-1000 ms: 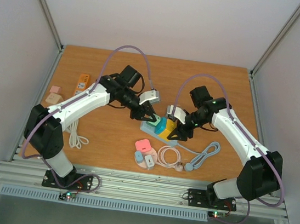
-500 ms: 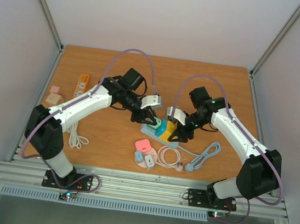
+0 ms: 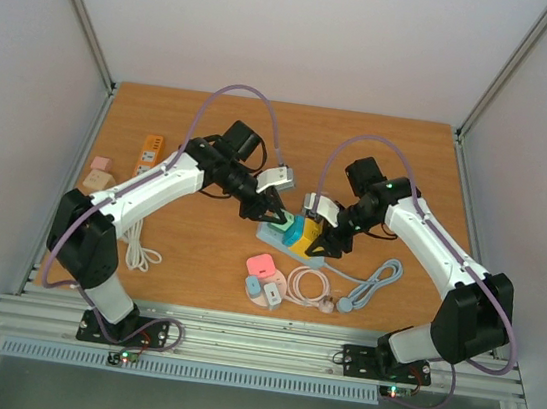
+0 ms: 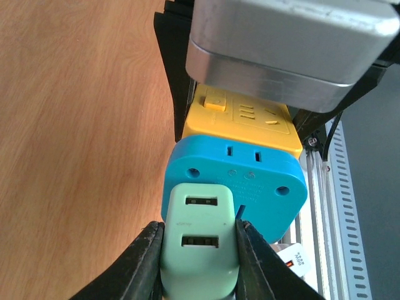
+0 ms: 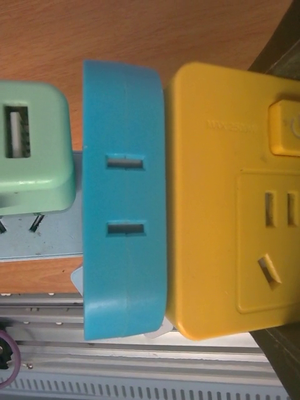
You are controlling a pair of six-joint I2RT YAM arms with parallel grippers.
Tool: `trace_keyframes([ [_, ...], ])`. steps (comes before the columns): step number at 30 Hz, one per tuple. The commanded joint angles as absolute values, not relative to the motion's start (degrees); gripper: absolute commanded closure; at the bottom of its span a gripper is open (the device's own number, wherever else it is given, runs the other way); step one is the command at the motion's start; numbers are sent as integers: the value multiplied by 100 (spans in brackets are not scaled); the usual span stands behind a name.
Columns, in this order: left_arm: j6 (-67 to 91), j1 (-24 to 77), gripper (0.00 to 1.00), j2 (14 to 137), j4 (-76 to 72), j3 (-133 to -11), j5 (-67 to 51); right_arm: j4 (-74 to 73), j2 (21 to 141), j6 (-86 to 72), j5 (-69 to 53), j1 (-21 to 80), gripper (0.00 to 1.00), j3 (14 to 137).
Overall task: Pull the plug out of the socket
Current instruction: Remove the plug from the socket.
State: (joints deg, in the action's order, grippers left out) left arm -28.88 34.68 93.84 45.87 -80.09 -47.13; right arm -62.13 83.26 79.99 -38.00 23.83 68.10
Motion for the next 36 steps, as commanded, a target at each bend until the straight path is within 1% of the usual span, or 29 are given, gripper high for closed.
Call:
trace_keyframes([
  [1, -2581, 3486, 100, 9382, 3984, -8382, -5162, -6239, 8429, 7831, -3621, 2424, 99, 6848],
  [5, -3073, 3517, 100, 9123, 3988, -8111, -5603, -6270, 8474, 7831, -3642, 2428, 99, 6875],
  [7, -3410, 3577, 100, 9069, 4266, -8145, -5712, -6319, 8501, 7839, -3700, 2419, 99, 6895],
  [11, -4060, 3658, 100, 9020, 4719, -8218, -5791, -6367, 8547, 7840, -3753, 2419, 99, 6934],
  [16, -4233, 3714, 100, 8964, 4772, -8201, -5683, -6385, 8581, 7840, -3757, 2421, 99, 6943],
  [24, -3356, 3709, 100, 9097, 4367, -8443, -5411, -6359, 8598, 7831, -3701, 2419, 99, 6930],
  [29, -3020, 3666, 100, 9145, 4282, -8503, -5791, -6354, 8588, 7831, -3692, 2417, 99, 6917],
  [32, -2898, 3469, 100, 9119, 4106, -8390, -6041, -6346, 8574, 7831, -3691, 2418, 99, 6909],
  [36, -2710, 3272, 100, 9152, 3939, -8291, -6041, -6344, 8597, 7840, -3691, 2420, 99, 6908],
])
